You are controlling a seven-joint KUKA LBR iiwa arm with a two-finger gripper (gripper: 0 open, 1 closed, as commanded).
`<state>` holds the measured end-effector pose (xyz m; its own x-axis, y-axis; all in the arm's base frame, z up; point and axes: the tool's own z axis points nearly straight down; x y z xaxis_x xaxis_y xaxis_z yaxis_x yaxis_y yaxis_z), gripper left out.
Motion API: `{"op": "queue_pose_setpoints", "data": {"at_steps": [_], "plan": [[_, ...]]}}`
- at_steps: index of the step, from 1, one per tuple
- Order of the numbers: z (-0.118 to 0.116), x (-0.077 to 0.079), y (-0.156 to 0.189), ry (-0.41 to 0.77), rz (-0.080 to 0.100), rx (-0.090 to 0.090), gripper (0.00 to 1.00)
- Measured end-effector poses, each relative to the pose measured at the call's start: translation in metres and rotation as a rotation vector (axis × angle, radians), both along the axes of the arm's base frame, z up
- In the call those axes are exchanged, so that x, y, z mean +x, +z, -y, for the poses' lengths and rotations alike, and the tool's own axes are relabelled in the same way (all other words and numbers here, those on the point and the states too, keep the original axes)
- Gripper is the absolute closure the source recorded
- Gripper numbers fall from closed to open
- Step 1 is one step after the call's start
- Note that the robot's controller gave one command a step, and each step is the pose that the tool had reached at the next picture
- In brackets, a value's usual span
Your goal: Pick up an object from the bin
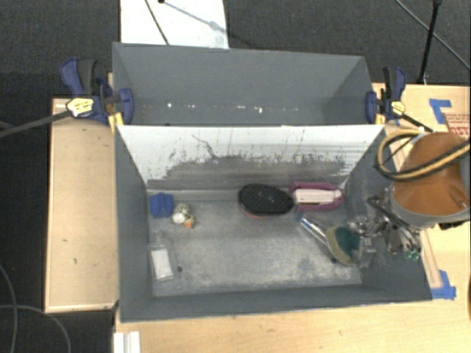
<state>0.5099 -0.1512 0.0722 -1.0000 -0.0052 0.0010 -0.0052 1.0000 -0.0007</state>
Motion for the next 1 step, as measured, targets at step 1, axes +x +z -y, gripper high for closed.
{"op": "queue_pose_setpoints", "data": {"at_steps": [1], "plan": [[-0.0203,-0.0228,0.1641,0.033,0.011,-0.002,1.00]]}}
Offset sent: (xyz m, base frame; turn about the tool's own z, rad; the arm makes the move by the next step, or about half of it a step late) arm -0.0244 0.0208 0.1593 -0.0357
